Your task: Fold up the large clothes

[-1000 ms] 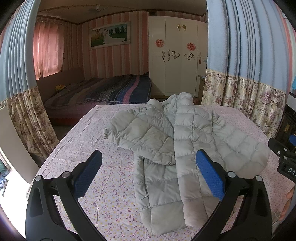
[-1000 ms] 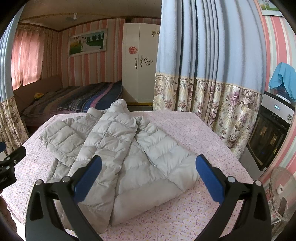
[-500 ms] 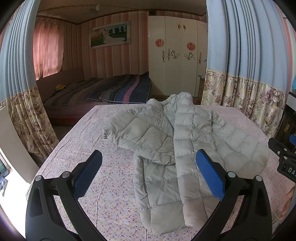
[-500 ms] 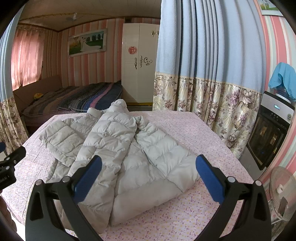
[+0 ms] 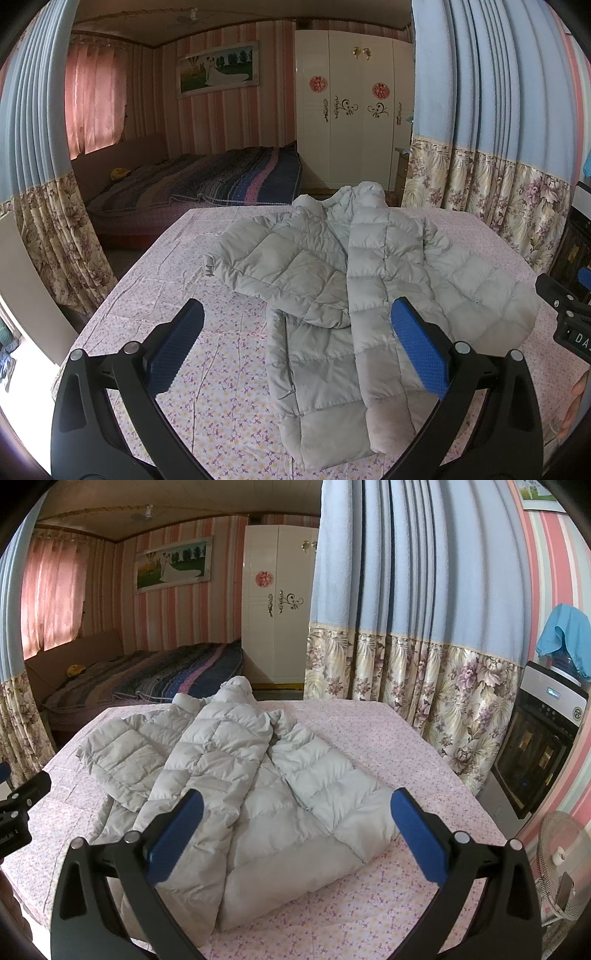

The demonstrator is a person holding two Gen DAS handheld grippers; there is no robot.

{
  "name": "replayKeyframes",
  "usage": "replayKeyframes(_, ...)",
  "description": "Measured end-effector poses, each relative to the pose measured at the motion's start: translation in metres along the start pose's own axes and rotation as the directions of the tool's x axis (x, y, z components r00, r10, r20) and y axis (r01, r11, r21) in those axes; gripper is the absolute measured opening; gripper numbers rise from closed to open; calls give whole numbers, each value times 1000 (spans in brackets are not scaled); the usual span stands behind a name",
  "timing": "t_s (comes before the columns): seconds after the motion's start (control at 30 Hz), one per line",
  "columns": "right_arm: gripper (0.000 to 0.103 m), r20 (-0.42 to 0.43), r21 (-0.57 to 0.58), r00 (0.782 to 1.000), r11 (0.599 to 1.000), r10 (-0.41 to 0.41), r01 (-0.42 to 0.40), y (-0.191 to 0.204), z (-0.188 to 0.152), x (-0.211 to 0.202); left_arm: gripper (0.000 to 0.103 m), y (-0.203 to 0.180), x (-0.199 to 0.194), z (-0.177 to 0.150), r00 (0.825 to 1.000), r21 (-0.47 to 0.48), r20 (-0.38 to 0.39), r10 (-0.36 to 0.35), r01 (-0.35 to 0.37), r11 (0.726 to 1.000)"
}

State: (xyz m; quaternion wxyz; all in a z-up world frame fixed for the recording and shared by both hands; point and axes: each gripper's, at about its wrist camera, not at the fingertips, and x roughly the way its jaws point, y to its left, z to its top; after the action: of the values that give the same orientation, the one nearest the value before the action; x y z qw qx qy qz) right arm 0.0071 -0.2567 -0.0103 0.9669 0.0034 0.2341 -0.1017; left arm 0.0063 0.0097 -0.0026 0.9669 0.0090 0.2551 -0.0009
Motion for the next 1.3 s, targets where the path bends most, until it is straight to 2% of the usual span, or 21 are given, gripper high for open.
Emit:
replayKeyframes(0.63, 101, -5, -5, 1000, 1000, 6, -6, -3, -1, 2, 100, 3, 4, -2, 1000, 0, -9, 0, 0, 1000)
replayKeyframes(0.8, 101, -20, -45, 999, 998, 45, -46, -4, -3, 13, 100, 15, 22, -8, 999, -15, -46, 28, -29, 999)
replayKeyframes(0.93, 101, -45, -61, 998, 997, 41, -44, 5, -2, 25, 100, 25, 38, -5, 997, -13, -59, 40, -41, 999)
replayKeyframes(1.03, 101, -67, -47, 995, 996, 77, -81, 8, 2, 37, 100, 31, 49, 0, 997, -18, -61, 36, -37, 999)
replayKeyframes(1.1, 101, -89, -37, 987, 990, 133, -136, 11, 5, 46, 100, 36, 58, 4, 998, -26, -61, 19, -20, 999)
replayKeyframes(1.17, 101, -140, -40, 970, 978, 198, -205, 19, 8, 62, 100, 38, 70, 6, 998, -31, -58, -11, 9, 999)
replayKeyframes(1.3, 101, -272, -76, 931, 960, 242, -271, 45, 3, 104, 100, 40, 112, 7, 991, -21, -124, -47, 45, 999)
